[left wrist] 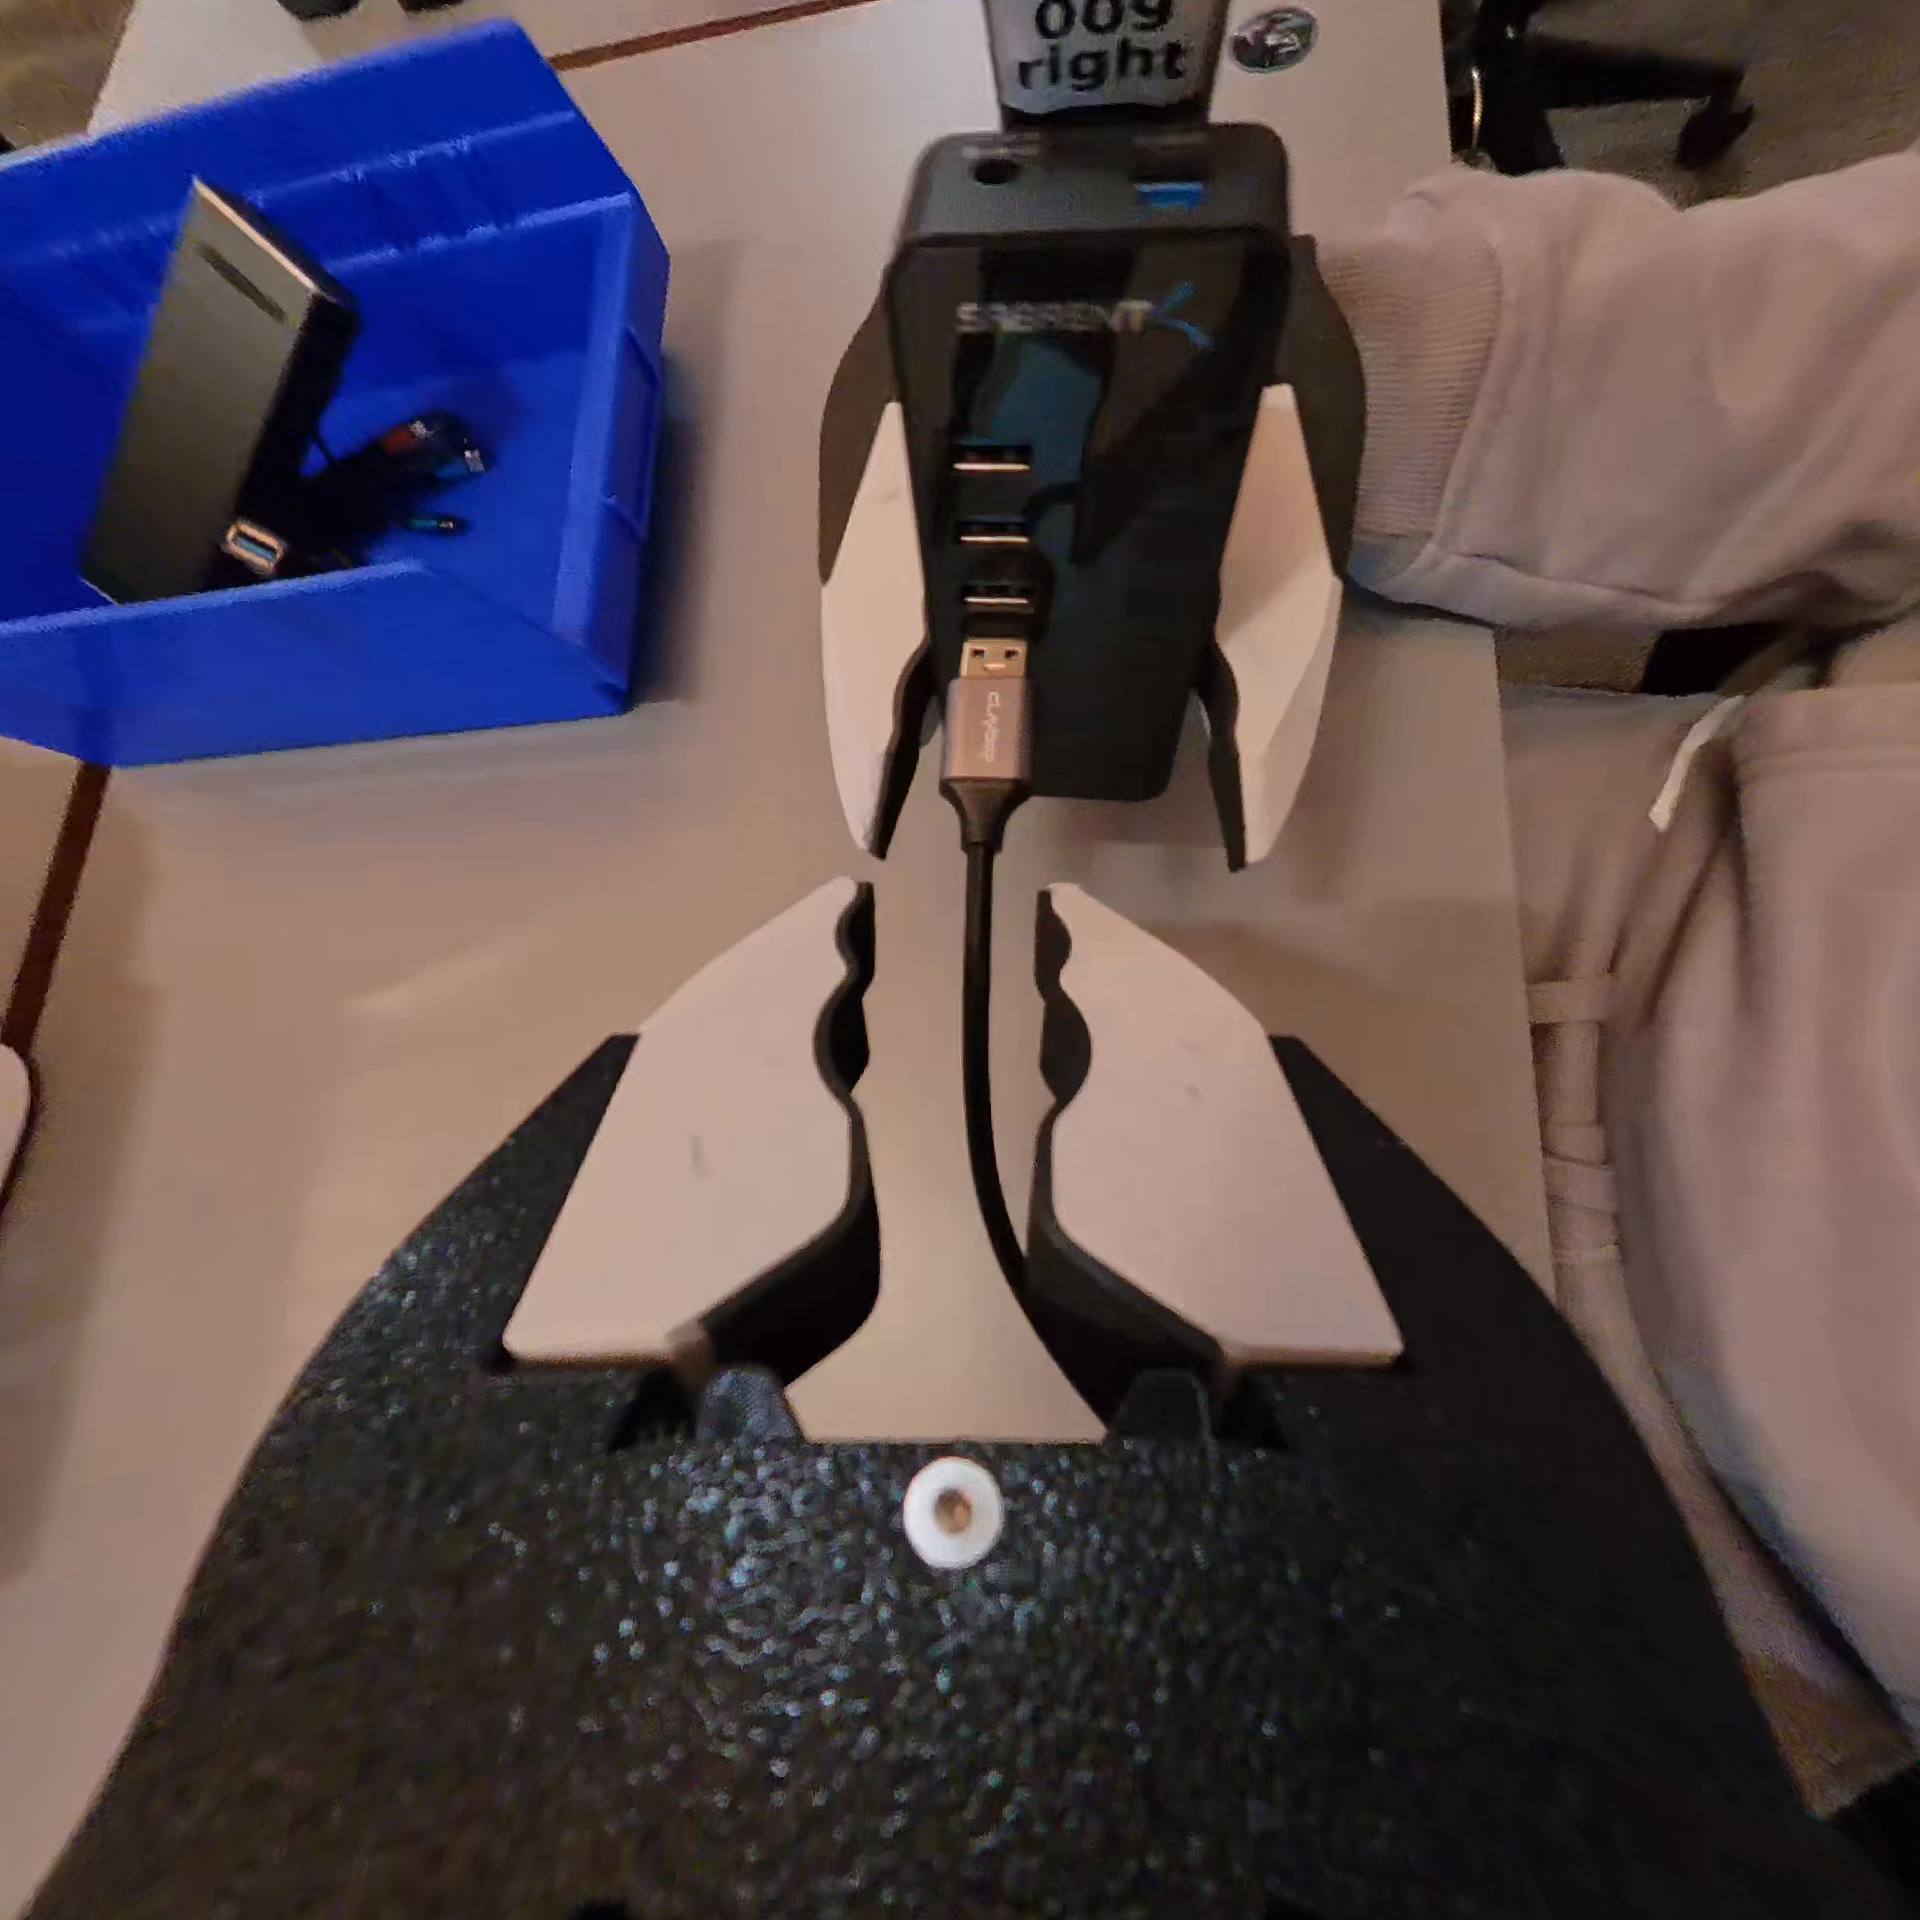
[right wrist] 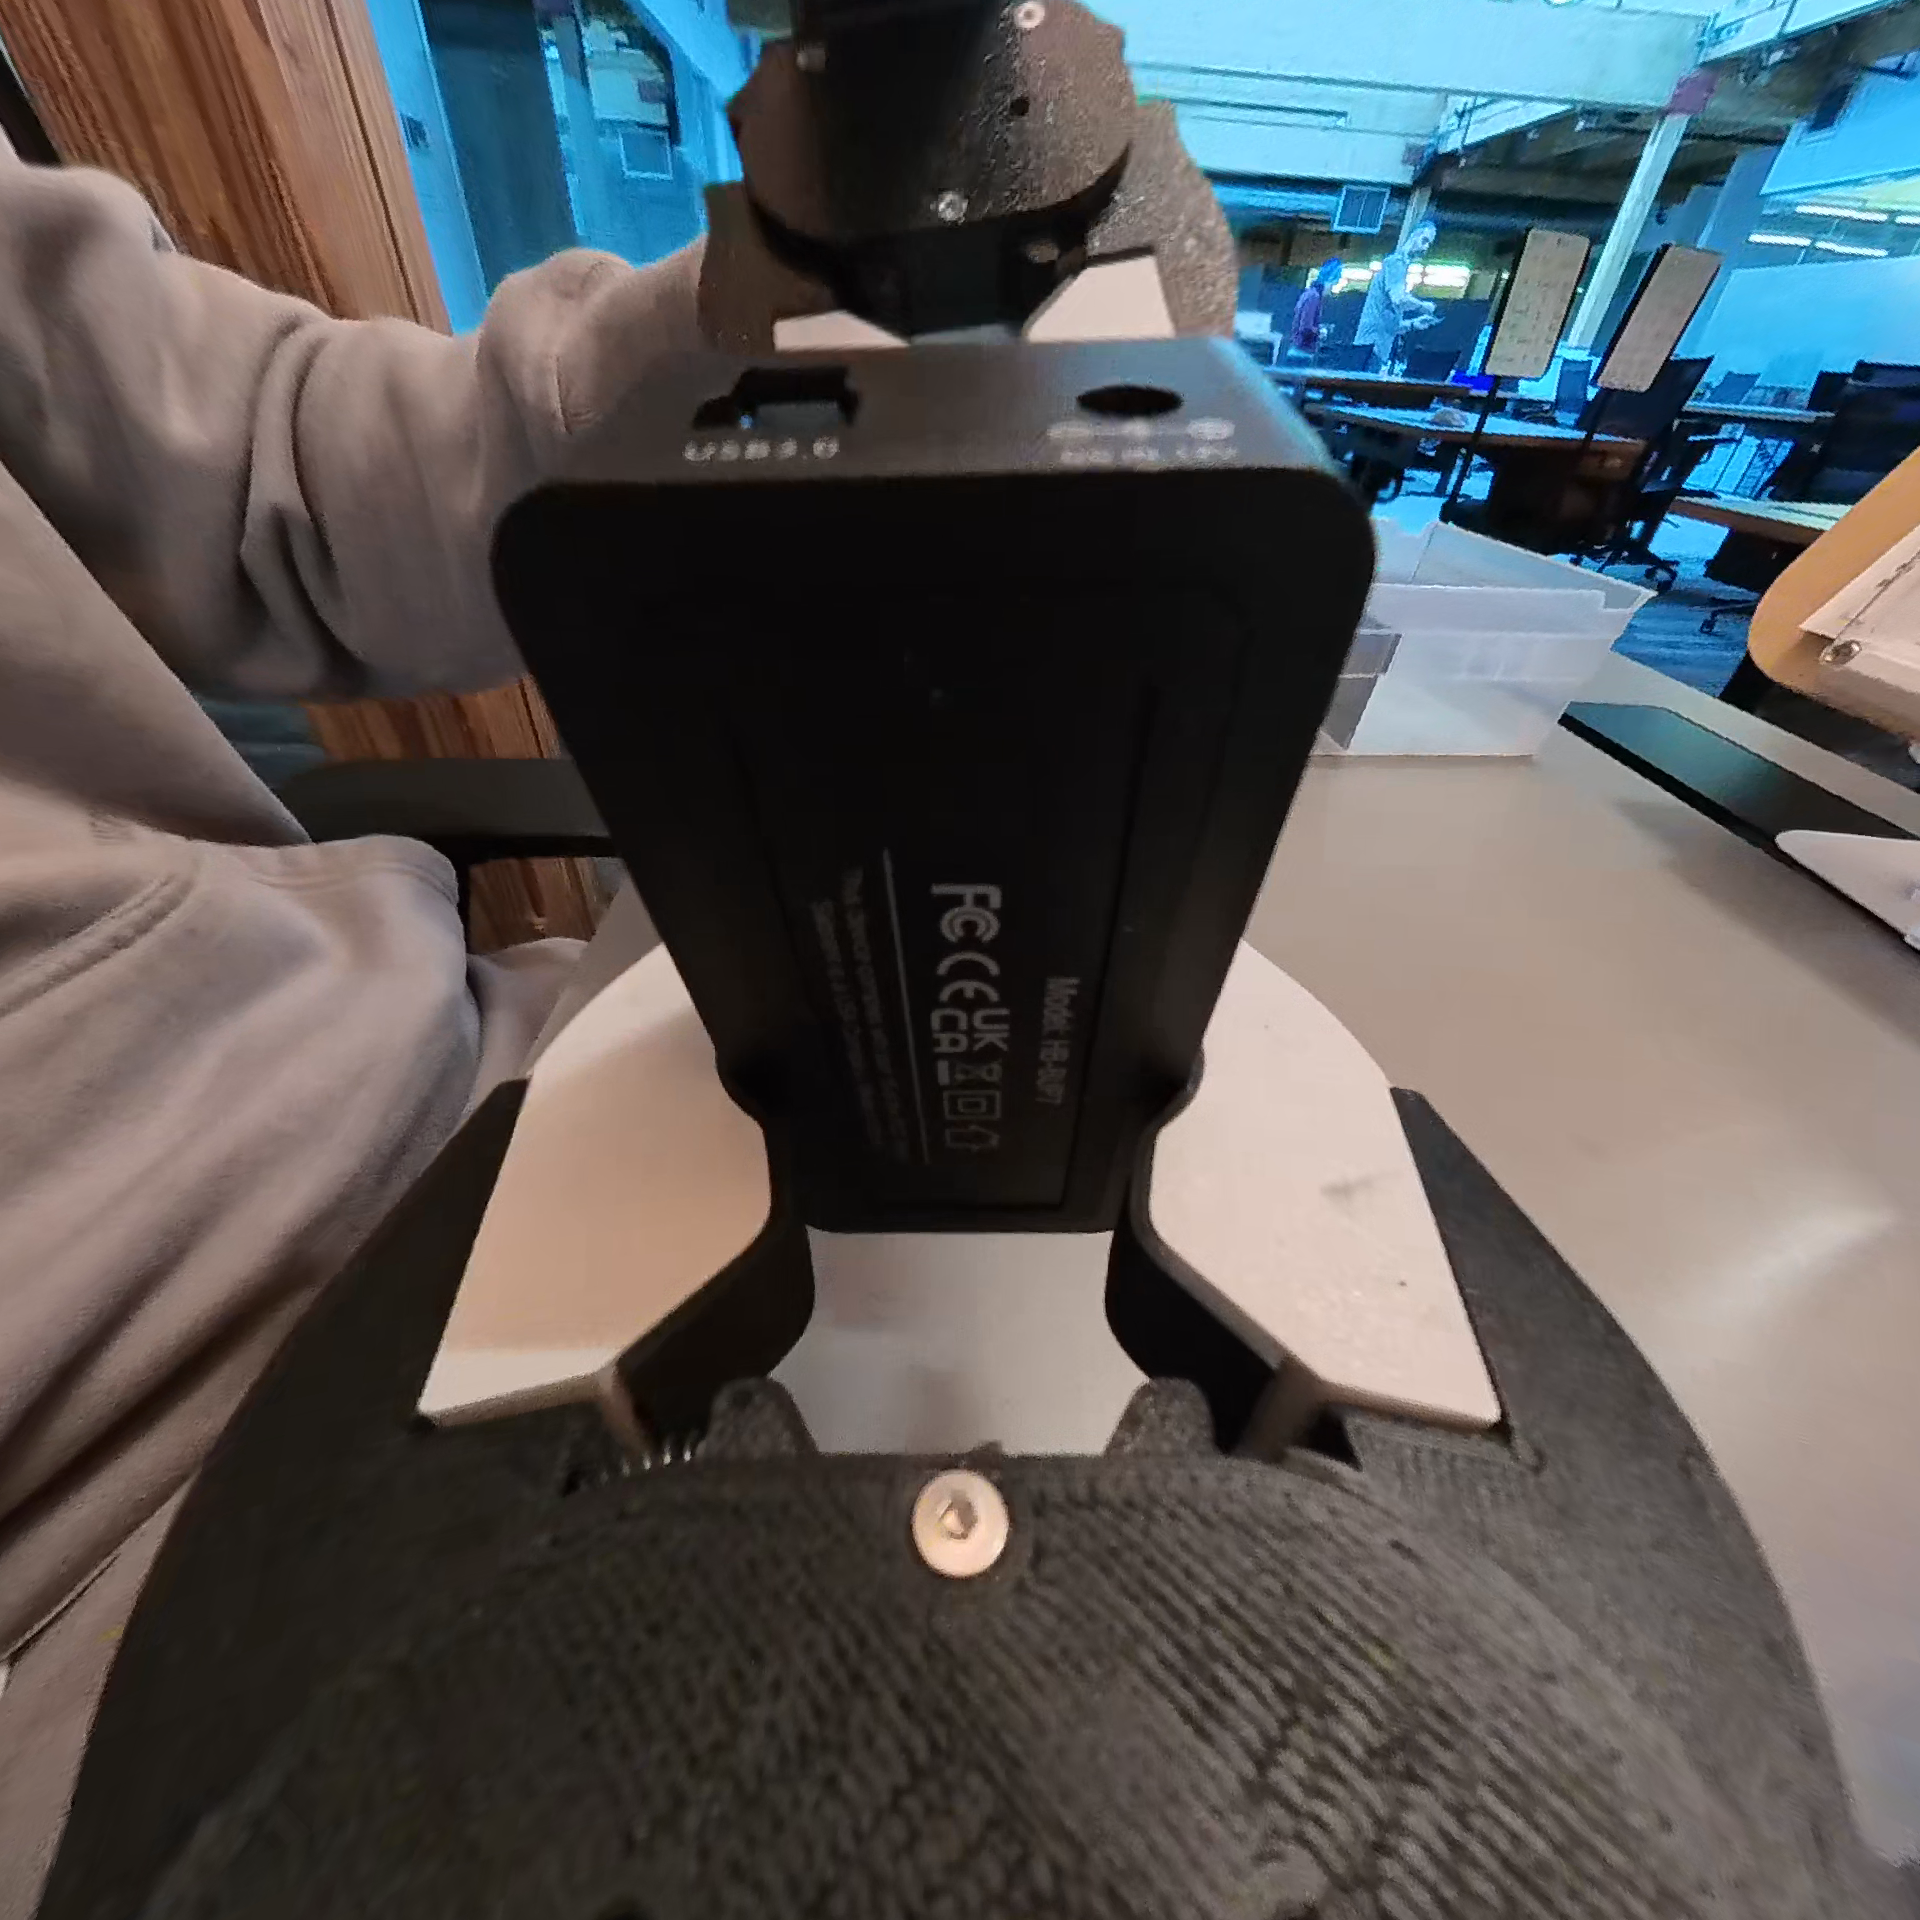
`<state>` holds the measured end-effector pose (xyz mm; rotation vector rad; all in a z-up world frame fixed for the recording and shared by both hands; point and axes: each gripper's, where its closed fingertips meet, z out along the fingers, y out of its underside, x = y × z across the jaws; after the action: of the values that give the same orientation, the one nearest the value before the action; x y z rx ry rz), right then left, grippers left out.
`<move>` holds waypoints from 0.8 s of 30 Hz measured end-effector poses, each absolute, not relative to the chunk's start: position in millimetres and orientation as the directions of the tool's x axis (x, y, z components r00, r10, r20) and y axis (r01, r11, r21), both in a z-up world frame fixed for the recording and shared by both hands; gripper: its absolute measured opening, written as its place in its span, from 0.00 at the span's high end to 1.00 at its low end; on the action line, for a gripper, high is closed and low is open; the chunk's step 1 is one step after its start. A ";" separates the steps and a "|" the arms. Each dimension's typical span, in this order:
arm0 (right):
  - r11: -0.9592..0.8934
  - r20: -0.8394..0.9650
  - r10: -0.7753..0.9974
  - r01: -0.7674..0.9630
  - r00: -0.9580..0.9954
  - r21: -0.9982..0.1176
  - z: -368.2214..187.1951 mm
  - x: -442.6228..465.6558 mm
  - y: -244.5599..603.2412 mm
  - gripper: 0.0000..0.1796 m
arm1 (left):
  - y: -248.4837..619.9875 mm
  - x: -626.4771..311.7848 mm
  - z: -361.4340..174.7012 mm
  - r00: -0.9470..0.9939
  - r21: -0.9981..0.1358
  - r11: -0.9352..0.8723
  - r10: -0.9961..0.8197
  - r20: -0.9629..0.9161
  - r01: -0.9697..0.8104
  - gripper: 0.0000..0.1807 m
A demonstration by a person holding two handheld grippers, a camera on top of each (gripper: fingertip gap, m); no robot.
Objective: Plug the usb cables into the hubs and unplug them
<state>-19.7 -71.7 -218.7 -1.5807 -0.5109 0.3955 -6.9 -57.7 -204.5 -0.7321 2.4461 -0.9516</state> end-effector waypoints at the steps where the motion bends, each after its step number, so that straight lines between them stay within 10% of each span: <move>1: -0.035 0.051 0.545 0.084 0.837 -0.996 -218.5 -20.0 -71.8 0.60 | -61.0 -8.0 -204.0 -0.782 -0.718 0.631 -0.591 -0.198 -0.295 0.84; 24: -0.115 0.060 0.568 0.151 0.821 -0.982 -232.9 -32.9 -68.0 0.59 | -75.8 -11.0 -208.5 -0.756 -0.696 0.681 -0.574 -0.313 -0.229 0.91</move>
<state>-32.9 -68.0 -232.9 -1.6740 -0.5687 0.3887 -11.0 -75.8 -208.5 -0.6183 2.3735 -0.8859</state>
